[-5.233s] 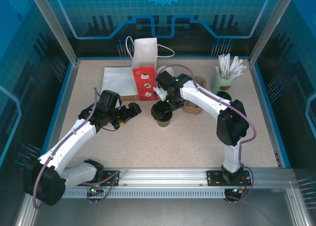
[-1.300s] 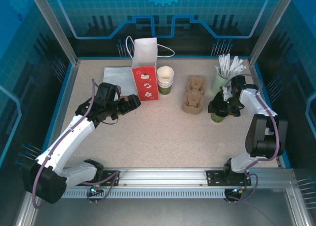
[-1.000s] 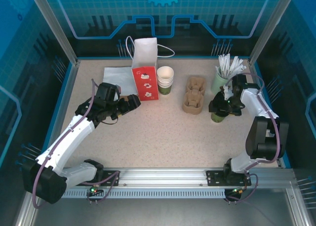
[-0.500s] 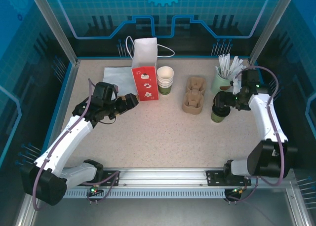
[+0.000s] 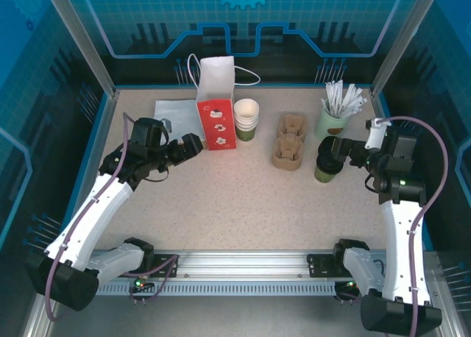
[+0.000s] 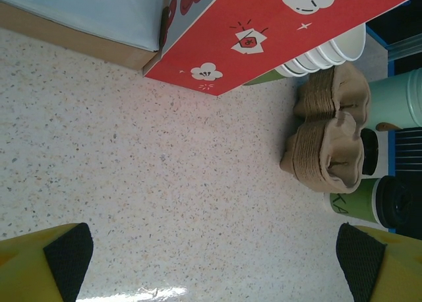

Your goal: Pack the takeout coffee

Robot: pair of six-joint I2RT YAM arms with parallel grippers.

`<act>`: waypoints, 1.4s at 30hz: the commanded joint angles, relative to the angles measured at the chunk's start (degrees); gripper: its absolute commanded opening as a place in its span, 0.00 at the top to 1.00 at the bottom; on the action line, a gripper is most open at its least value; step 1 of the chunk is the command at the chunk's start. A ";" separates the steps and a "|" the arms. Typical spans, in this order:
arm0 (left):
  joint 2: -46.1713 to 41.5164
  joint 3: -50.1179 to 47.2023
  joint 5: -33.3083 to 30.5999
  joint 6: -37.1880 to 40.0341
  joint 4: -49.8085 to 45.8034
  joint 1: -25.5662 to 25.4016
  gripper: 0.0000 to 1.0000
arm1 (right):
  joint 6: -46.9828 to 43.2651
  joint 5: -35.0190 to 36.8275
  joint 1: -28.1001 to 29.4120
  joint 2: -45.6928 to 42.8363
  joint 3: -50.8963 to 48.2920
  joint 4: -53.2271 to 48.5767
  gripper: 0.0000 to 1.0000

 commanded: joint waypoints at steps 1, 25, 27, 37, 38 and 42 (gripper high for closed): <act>-0.05 2.91 -1.03 0.59 -1.57 0.95 0.01 | 3.33 -7.76 -1.01 -0.21 -1.52 4.91 0.00; 21.69 31.44 0.84 6.73 -6.24 5.62 0.04 | 6.19 -14.23 -0.96 0.07 -2.97 4.77 0.00; 23.52 32.94 0.55 6.86 -6.01 5.75 0.04 | 6.18 -14.24 -0.97 0.18 -3.02 4.61 0.00; 37.91 45.79 -2.52 8.85 -7.85 6.01 0.10 | 6.98 -15.72 -0.85 1.15 -2.68 4.71 0.00; 39.76 47.37 -2.87 9.04 -8.30 6.01 0.11 | 6.85 -15.60 -0.88 1.20 -2.69 4.71 0.00; 46.11 53.83 -5.07 9.87 -10.01 6.01 0.16 | 7.13 -15.33 -0.95 1.41 -2.97 4.67 0.00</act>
